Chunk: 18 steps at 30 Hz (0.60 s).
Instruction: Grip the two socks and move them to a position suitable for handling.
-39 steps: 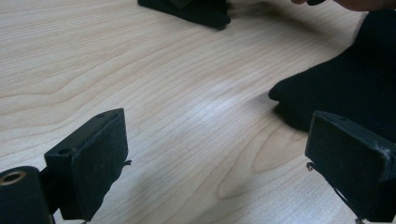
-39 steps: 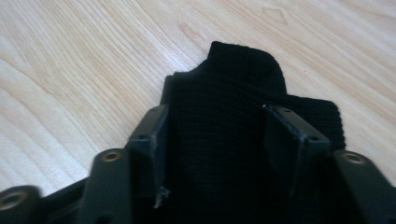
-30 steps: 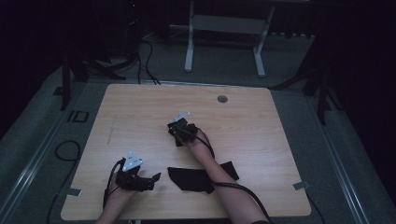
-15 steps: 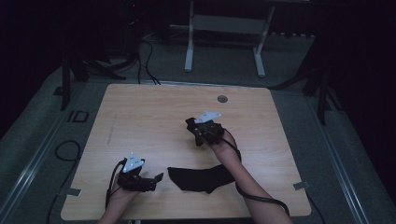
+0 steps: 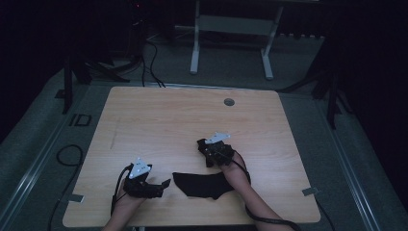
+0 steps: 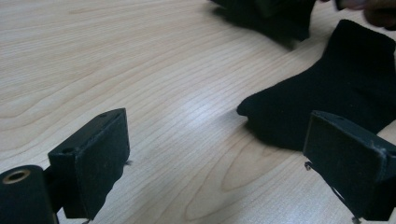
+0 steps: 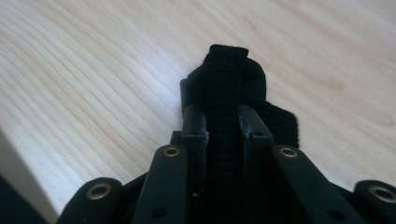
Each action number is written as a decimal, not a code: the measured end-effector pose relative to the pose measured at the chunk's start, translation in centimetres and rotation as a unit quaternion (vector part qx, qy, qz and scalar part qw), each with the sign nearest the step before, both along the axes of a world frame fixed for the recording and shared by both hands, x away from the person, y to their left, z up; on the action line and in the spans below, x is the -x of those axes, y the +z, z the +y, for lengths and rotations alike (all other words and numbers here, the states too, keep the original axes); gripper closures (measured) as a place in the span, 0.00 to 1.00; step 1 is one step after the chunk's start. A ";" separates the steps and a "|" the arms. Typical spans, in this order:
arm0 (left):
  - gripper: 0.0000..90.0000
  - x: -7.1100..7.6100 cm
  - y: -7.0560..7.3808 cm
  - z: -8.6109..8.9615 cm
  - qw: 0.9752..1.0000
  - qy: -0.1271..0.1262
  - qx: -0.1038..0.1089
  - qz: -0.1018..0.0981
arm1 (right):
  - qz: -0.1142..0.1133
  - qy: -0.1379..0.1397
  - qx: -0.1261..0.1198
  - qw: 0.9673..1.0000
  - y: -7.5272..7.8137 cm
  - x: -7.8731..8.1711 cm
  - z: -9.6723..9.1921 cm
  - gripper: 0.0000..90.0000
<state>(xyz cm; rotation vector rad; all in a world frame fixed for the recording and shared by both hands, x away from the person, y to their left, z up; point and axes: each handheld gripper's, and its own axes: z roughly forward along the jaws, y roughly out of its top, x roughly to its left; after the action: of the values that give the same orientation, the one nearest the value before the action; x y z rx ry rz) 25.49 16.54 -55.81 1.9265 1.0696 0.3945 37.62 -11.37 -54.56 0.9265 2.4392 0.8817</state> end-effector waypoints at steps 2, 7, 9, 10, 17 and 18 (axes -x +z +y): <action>0.12 0.0 0.0 0.0 1.000 -0.002 0.003 -0.003 | 0.008 0.001 0.008 1.000 -0.9 -0.1 0.0 0.81; 0.12 0.0 0.1 -0.3 1.000 -0.007 0.001 -0.007 | 0.011 0.004 -0.004 1.000 -0.9 0.0 -0.1 0.68; 0.12 -0.1 0.0 -0.4 1.000 -0.009 -0.001 -0.005 | 0.018 0.007 -0.016 1.000 -0.1 0.0 -0.3 0.58; 0.12 -0.1 0.0 -0.5 1.000 -0.009 -0.001 -0.005 | 0.015 0.009 -0.026 1.000 0.5 0.1 -0.5 0.53; 0.12 -0.2 -0.1 -0.6 1.000 -0.011 -0.001 -0.001 | 0.011 -0.035 -0.081 0.996 4.1 -1.0 -4.3 0.49; 0.12 -0.3 -0.1 -0.7 1.000 -0.013 0.000 -0.002 | 0.020 -0.036 -0.082 0.996 3.9 -1.1 -4.5 0.48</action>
<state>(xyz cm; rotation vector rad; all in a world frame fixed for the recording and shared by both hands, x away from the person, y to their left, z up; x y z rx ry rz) 25.77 15.86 -55.90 1.9365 1.0424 0.3833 38.74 -15.85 -50.65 1.0933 2.3783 1.0589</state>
